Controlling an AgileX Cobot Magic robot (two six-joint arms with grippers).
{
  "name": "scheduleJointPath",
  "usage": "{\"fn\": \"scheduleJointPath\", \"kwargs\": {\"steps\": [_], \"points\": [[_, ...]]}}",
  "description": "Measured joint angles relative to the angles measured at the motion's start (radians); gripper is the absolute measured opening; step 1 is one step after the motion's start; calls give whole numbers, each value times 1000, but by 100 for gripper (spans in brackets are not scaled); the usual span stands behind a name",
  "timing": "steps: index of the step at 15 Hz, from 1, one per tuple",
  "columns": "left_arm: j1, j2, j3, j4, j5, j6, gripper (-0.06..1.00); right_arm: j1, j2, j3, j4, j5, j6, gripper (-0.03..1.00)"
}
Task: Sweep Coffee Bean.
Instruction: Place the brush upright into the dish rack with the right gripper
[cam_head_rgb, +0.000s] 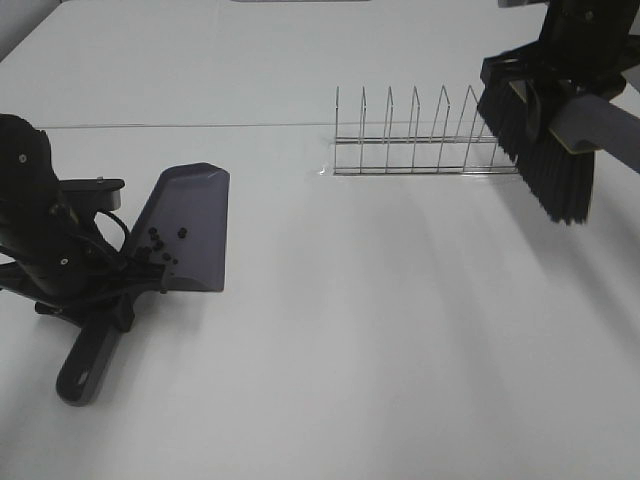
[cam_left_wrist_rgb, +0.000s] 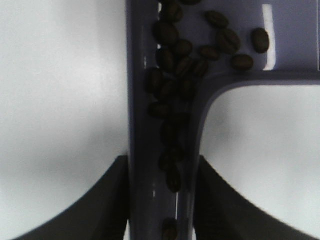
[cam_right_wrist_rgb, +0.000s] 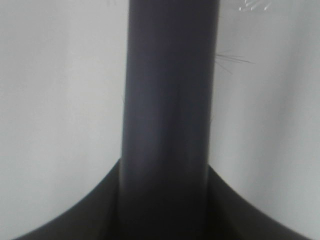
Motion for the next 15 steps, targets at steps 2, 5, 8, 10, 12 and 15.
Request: {"fn": "scheduleJointPath", "kwargs": {"steps": [2,5,8,10,12,15], "points": [[-1,-26,1,-4,0,0,35,-1,0,45,0,-1,4,34],[-4,-100,1,-21,-5,0,35,-1,0,135,-8,-63,34,34],[-4,-101,1,-27,-5,1,35,-1,15,140,-43,-112,50,34],[-4,-101,1,-29,-5,1,35,-2,45,140,-55,-126,56,34],[-4,-101,1,-30,-5,4,35,-2,77,141,-57,-182,74,34],[-4,-101,1,-30,-5,4,35,-2,101,121,-59,-213,79,34]]}}
